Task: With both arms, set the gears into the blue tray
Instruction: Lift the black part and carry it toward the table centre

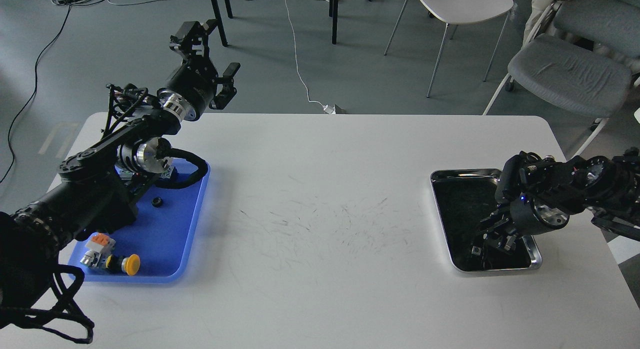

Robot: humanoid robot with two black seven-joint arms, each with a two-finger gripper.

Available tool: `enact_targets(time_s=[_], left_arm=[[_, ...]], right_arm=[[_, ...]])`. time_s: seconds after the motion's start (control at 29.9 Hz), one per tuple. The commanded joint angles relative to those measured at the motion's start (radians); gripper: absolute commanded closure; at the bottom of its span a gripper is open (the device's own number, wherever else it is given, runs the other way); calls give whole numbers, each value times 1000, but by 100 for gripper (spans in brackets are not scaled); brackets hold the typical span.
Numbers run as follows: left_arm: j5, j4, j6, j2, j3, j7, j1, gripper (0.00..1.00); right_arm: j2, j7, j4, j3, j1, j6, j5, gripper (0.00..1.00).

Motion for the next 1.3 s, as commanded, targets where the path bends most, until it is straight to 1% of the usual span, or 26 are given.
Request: enact_targets(time_s=[0.0,0.1,0.2,0.53,0.7,0.77,0.87,1.0,1.1,1.2,1.27], left_arm=[[-1,0,1,0,1,1,0,3],[-1,0,1,0,1,1,-2,3],[1,0,1,0,1,1,0,3],[1,0,3,5,3,1,3,3],[2,-5,5,26,4,1,2,3],[1,-11,3,43,4,2,2,3],[1,-17,1,64,4,2,0,3],[1,-60,3,120,6,2,0,3],[1,-71,1,152,9,2,0,3],[1,-84,1,181,10,2,2,3],[1,-92,1,198,10,2,2,3]], right_arm=[[3,0,0,1,0,0,-11,88],[1,0,0,1,0,0,-19,96],[1,0,0,1,1,0,-19,99],[7,0,-43,21,127,-5,13,99],[44,0,-83,146,133,-9,33,99],[79,0,-124,195,131,-22,35,99],[141,0,-166,263,118,-75,38,99],[231,0,-243,392,69,-224,78,99],[291,0,-261,462,18,-255,98,99],[308,0,-315,544,-23,-333,124,99],[345,0,-316,573,-68,-368,133,99]])
